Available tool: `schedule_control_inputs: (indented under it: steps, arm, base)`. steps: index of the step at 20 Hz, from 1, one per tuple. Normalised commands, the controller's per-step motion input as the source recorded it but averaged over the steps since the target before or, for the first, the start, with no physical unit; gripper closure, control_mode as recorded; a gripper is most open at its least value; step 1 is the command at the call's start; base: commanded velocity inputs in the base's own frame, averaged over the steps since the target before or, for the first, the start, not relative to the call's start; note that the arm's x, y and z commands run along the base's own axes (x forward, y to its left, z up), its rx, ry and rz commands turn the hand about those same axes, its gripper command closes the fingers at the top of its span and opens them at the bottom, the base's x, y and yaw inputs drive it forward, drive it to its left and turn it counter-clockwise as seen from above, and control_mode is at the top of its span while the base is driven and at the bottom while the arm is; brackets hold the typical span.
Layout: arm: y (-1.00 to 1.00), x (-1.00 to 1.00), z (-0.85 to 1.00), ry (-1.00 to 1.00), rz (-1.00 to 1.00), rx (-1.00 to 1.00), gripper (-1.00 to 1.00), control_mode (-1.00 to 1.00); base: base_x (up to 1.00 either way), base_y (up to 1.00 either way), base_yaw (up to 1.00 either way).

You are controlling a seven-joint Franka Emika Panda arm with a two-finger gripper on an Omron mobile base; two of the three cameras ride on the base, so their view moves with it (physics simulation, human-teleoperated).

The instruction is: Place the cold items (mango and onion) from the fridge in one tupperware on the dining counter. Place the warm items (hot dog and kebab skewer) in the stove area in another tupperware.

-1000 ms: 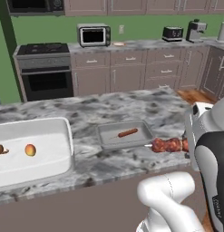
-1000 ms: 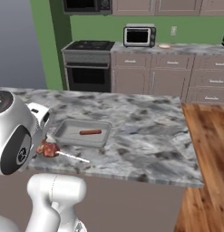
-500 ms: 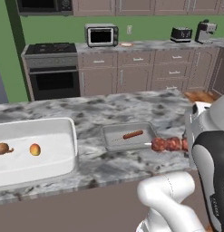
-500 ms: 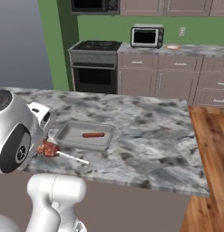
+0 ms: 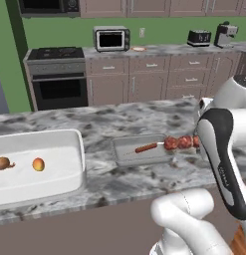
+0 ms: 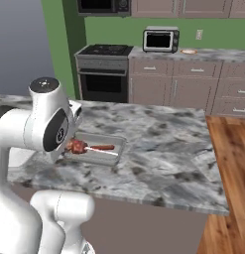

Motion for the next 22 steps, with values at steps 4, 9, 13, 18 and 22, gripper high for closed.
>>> schedule_control_inputs:
  steps: [4,9,13,18,22]
  arm:
    - [-0.37,0.84,-0.45,0.0,0.2,0.0,1.0,-1.0]
    - [-0.03,0.92,-0.53,0.03,0.11,-0.02,1.0,-1.0]
    - [0.09,0.91,-0.52,0.03,0.01,-0.06,1.0,-1.0]
    - [0.15,0.8,-0.43,0.04,0.0,-0.04,1.0,-1.0]
    - [0.1,0.48,-0.33,0.0,0.0,-0.02,1.0,-1.0]
  base:
    - [0.0,0.0,0.0]
    - [0.0,0.0,0.0]
    - [0.0,0.0,0.0]
    - [0.0,0.0,0.0]
    - [0.0,0.0,0.0]
